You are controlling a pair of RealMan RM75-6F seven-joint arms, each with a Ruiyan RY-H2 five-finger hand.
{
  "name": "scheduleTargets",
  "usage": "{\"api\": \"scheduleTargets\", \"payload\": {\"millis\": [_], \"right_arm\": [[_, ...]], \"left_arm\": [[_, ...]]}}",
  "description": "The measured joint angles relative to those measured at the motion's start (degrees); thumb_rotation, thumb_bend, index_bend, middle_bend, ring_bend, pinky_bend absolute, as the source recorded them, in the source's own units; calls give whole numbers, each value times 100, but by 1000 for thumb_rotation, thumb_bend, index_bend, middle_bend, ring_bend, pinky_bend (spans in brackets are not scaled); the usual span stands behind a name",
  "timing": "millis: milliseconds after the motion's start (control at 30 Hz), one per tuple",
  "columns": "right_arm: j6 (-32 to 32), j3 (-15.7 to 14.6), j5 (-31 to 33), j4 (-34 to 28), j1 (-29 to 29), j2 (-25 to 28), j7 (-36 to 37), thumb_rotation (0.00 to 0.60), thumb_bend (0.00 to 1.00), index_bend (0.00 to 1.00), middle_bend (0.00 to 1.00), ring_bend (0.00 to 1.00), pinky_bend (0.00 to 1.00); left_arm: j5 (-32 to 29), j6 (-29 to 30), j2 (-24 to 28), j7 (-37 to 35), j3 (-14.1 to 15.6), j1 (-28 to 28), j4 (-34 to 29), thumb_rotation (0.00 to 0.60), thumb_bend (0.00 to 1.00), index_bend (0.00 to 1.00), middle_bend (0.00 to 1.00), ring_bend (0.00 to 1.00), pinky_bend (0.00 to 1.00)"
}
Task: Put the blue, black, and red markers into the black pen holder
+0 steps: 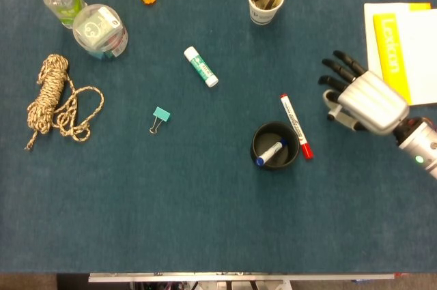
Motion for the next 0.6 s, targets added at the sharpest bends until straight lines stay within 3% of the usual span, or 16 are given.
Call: {"api": "scheduleTargets", "payload": {"millis": [333, 600], "right_arm": [[324, 533, 486, -1668, -86, 445, 1032, 600, 307, 593, 319, 89, 0], [253, 729, 659, -3043, -61, 715, 2088, 600, 307, 593, 319, 89, 0]], "left_arm": [[63, -10, 13, 126, 1, -52, -130, 600, 469, 264, 308, 281, 128], [93, 23, 33, 134, 33, -27, -181, 600, 470, 264, 308, 281, 128]]}}
